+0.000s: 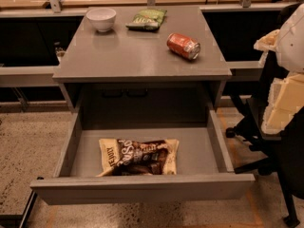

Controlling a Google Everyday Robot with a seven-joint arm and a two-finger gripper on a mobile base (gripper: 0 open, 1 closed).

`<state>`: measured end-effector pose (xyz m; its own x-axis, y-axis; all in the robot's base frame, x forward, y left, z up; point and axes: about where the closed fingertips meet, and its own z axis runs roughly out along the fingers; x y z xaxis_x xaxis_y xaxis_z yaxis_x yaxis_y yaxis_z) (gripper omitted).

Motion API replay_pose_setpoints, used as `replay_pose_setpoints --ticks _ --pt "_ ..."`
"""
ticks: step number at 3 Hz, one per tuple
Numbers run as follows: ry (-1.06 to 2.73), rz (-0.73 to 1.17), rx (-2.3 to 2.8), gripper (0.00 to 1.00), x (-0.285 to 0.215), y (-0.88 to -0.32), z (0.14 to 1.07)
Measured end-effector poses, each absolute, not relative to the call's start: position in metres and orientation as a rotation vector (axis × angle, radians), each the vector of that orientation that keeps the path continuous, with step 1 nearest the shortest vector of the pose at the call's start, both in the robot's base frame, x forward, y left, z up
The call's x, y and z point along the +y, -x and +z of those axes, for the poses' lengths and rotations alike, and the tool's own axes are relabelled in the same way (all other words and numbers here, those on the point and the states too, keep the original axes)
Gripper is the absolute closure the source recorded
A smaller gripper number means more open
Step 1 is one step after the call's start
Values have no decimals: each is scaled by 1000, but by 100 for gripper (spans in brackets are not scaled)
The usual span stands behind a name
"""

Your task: Pick brown chip bag from top drawer and place on counter

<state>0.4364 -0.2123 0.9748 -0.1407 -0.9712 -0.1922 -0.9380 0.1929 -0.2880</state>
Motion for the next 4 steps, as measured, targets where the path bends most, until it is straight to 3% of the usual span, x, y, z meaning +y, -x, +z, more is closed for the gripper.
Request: replay_pose_setpoints --ticks 2,4 --pt "1796 -132 2129 0 -210 -438 973" --pt "1639 237 1945 0 -188 -476 905"
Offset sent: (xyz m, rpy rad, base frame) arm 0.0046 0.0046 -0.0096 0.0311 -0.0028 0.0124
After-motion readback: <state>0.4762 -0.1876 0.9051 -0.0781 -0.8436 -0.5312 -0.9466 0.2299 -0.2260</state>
